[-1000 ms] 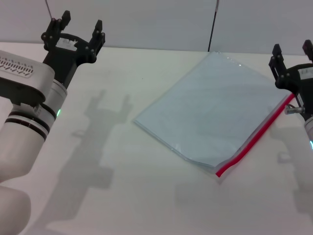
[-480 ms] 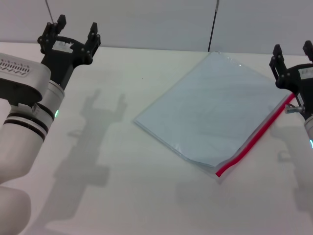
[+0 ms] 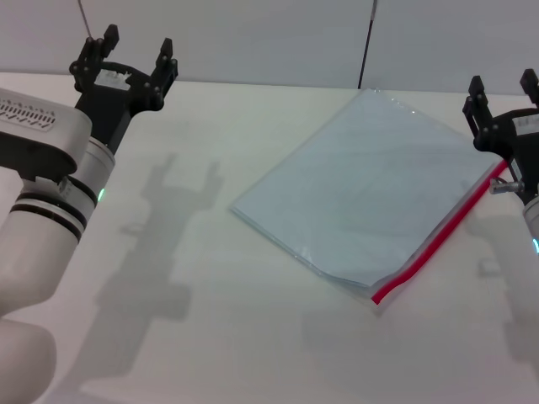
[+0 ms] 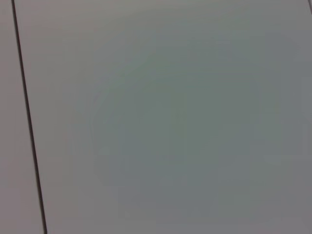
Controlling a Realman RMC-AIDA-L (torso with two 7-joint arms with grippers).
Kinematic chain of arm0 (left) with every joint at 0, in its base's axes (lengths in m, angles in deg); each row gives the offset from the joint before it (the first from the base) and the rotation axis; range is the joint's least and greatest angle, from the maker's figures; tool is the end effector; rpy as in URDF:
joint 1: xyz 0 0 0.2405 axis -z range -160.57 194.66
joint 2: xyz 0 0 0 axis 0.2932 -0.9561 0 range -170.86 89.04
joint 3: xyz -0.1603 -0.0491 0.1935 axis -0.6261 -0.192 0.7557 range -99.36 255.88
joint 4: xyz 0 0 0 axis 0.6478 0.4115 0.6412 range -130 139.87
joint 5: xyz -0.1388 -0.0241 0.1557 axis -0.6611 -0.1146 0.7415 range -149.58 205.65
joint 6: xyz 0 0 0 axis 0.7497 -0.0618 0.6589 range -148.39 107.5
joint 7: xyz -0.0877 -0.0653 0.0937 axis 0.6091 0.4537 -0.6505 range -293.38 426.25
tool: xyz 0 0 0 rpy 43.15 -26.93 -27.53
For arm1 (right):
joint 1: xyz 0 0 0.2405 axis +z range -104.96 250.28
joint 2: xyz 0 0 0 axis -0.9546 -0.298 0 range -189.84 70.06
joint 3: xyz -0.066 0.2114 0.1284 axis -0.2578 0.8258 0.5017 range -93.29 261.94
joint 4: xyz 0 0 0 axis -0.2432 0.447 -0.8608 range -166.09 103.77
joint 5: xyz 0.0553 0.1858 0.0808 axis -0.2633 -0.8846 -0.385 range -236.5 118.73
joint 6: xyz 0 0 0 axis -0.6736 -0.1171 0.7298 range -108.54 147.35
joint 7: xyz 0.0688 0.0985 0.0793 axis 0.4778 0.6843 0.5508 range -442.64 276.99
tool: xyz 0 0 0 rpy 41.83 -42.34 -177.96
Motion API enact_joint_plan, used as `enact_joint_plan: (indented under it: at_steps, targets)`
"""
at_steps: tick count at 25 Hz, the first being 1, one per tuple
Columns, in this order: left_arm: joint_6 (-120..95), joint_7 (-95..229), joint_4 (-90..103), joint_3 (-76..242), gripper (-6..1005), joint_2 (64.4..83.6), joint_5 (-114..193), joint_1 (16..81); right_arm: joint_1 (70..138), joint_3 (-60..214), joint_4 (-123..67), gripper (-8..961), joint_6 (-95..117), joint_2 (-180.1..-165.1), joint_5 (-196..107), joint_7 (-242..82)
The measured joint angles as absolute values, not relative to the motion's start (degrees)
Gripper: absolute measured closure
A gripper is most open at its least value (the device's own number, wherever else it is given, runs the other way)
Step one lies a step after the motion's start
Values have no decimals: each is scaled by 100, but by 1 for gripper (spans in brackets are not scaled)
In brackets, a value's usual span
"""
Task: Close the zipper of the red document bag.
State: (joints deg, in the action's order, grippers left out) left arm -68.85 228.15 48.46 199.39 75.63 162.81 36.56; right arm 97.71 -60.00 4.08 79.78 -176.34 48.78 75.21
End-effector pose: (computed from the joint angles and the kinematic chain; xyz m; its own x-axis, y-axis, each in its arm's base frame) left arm -0.2393 0.3679 -0.0137 0.7759 -0.1558 0.6114 0.5902 -0.1630 -0.7906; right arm 0.2521 0.3492 -0.0443 0.7663 0.1072 -0.6335 -0.6186 -0.1434 -0.7725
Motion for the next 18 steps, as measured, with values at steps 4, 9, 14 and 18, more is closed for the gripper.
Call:
enact_joint_plan:
  at_steps: [4,9,14,18]
  targets:
    - [-6897,22815,4814,19937,263,7563,16236,3656,9771,-6000,408,285,7974,-17634,4878,7521]
    - [-6900,22815,4799,19942,263,7563,16194,3656,9771,-5999,405,284,7907,-17635,4878,7530]
    - [-6890,22815,4796,19945,263,7563,16192,3657,9771,-5999,391,284,7907,-17635,4878,7570]
    - [-6875,22815,4790,19945,263,7563,16189,3670,9771,-5999,390,284,7907,-17634,4878,7574]
